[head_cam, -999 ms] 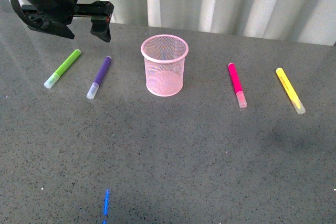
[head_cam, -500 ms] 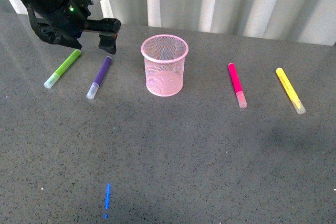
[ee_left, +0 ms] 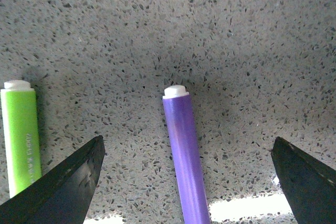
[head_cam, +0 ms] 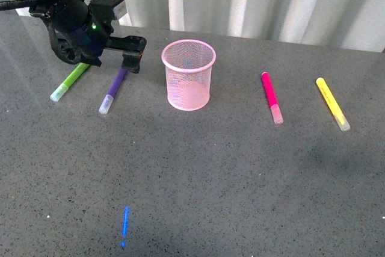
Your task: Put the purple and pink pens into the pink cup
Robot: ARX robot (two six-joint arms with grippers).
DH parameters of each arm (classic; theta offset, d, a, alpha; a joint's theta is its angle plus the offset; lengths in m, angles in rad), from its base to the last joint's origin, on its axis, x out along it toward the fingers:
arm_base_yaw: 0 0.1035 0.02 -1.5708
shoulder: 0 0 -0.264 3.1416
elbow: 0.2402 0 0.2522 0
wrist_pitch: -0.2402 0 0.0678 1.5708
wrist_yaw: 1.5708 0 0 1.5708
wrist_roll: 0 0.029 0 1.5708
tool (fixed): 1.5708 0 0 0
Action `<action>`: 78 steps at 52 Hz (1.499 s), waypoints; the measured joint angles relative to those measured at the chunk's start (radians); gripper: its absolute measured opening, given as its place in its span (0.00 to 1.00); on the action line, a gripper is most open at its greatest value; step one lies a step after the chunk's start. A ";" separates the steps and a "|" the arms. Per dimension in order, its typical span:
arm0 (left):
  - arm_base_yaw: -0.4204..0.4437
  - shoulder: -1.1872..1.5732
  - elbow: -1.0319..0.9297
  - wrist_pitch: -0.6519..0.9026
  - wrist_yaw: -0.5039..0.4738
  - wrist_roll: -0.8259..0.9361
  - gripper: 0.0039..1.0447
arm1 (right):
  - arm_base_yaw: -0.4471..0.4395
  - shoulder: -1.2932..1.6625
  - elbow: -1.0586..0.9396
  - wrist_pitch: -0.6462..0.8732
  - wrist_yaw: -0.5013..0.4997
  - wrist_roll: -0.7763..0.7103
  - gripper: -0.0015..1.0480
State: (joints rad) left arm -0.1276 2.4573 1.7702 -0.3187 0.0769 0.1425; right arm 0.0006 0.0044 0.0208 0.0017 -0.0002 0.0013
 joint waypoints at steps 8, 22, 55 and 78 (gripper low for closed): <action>-0.008 0.013 -0.011 0.005 0.000 0.006 0.94 | 0.000 0.000 0.000 0.000 0.000 0.000 0.93; -0.023 0.024 -0.016 0.017 0.003 0.007 0.93 | 0.000 0.000 0.000 0.000 0.000 0.000 0.93; -0.029 0.034 -0.020 0.061 0.002 -0.013 0.11 | 0.000 0.000 0.000 0.000 0.000 0.000 0.93; 0.033 -0.041 -0.026 0.161 -0.046 0.020 0.11 | 0.000 0.000 0.000 0.000 0.000 0.000 0.93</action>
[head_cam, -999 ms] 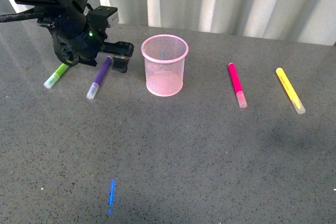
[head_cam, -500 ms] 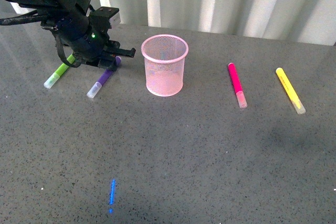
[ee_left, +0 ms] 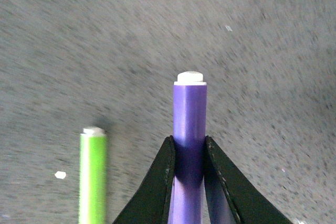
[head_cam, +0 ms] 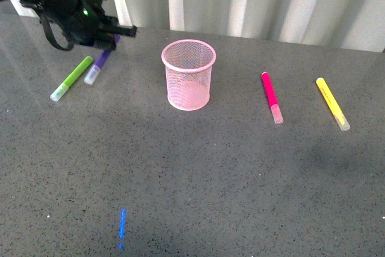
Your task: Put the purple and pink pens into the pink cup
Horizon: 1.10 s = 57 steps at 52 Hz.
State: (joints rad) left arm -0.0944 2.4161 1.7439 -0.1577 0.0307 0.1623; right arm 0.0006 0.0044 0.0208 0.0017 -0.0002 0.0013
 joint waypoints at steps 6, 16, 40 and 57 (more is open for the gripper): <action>0.022 -0.054 -0.008 0.063 0.000 0.006 0.11 | 0.000 0.000 0.000 0.000 0.000 0.000 0.93; 0.033 -0.198 -0.124 0.360 -0.023 -0.090 0.11 | 0.000 0.000 0.000 0.000 0.000 0.000 0.93; -0.157 -0.393 -0.475 0.808 0.000 -0.399 0.11 | 0.000 0.000 0.000 0.000 0.000 0.000 0.93; -0.224 -0.333 -0.562 0.984 -0.048 -0.513 0.11 | 0.000 0.000 0.000 0.000 0.000 0.000 0.93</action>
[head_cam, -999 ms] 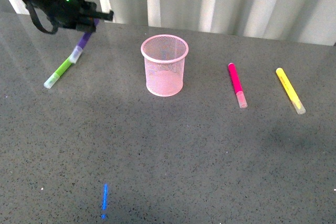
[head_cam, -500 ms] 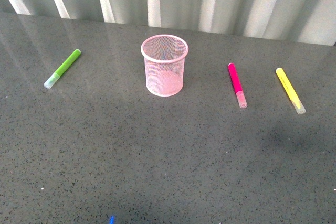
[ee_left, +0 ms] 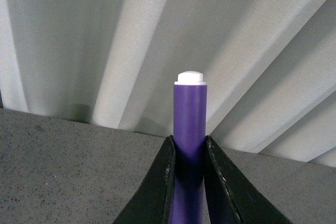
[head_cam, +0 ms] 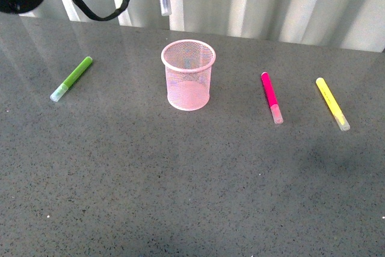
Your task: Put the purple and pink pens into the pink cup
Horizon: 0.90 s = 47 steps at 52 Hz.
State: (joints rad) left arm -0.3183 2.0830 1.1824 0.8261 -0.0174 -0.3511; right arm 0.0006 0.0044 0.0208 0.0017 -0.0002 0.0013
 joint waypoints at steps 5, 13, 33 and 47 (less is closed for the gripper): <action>-0.008 0.029 -0.008 0.023 -0.011 -0.021 0.11 | 0.000 0.000 0.000 0.000 0.000 0.000 0.93; -0.019 0.076 -0.023 0.052 -0.020 -0.038 0.11 | 0.000 0.000 0.000 0.000 0.000 0.000 0.93; -0.039 0.137 -0.023 0.084 -0.044 -0.077 0.11 | 0.000 0.000 0.000 0.000 0.000 0.000 0.93; -0.058 0.159 -0.023 0.090 -0.053 -0.085 0.11 | 0.000 0.000 0.000 0.000 0.000 0.000 0.93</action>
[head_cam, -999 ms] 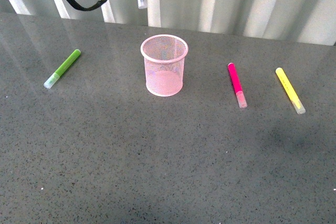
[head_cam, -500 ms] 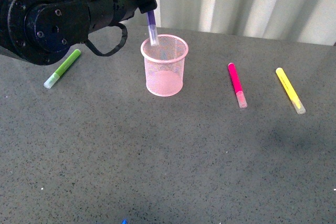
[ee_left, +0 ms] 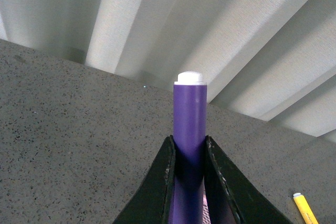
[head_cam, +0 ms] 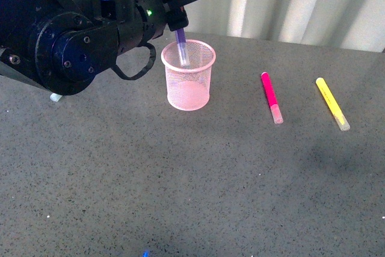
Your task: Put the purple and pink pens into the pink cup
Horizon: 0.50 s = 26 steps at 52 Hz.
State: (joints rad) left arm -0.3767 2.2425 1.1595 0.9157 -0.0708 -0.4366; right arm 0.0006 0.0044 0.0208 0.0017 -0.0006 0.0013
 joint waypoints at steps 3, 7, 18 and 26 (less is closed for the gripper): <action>-0.003 0.002 0.000 0.000 -0.005 -0.003 0.17 | 0.000 0.000 0.000 0.000 0.000 0.000 0.93; -0.003 0.002 0.000 0.000 -0.005 -0.003 0.35 | 0.000 0.000 0.000 0.000 0.000 0.000 0.93; 0.011 -0.007 -0.005 -0.020 0.013 -0.003 0.72 | 0.000 0.000 0.000 0.000 0.000 0.000 0.93; 0.067 -0.122 -0.053 -0.107 0.099 -0.012 0.93 | 0.000 0.000 0.000 0.000 0.000 0.000 0.93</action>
State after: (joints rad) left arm -0.3099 2.1204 1.1069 0.8089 0.0284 -0.4484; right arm 0.0006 0.0044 0.0208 0.0017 -0.0002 0.0013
